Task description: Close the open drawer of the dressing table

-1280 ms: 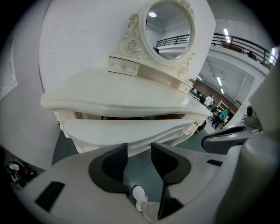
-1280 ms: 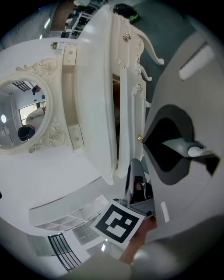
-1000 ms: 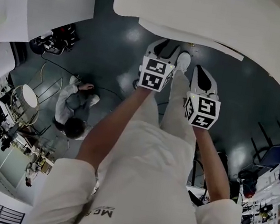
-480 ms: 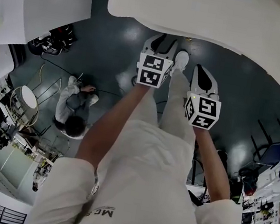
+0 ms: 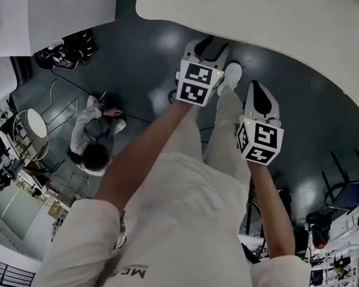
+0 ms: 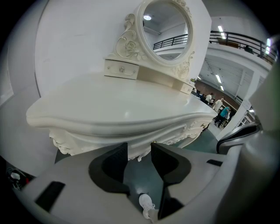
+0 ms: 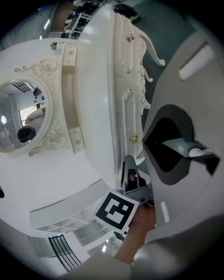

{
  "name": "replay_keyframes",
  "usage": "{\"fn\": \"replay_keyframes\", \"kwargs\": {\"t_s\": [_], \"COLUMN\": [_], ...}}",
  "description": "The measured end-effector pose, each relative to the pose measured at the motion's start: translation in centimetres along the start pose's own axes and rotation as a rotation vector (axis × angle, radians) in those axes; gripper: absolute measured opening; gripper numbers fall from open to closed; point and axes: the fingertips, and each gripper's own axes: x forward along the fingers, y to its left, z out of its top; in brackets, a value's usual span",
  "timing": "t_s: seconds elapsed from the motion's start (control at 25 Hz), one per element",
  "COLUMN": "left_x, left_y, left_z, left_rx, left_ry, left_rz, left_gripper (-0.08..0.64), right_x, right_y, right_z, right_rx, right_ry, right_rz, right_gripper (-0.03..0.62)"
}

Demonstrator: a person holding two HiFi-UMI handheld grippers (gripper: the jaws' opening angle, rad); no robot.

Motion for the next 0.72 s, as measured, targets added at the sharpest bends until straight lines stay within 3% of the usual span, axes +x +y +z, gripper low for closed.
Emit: {"fn": "replay_keyframes", "kwargs": {"t_s": [0.36,0.72], "left_x": [0.18,0.13], "left_y": [0.65,0.94], "left_z": [1.04,0.81], "left_rx": [0.033,0.046], "left_ry": [-0.033,-0.015], "left_rz": [-0.004,-0.01], "left_gripper": [0.153,0.153], "right_x": [-0.12,-0.07], "right_y": [0.07,0.9], "right_z": [0.19,0.07], "right_rx": [-0.014,-0.012], "right_ry": [-0.002,-0.007], "right_rz": [-0.011,-0.008], "right_gripper": [0.001,0.0]}}
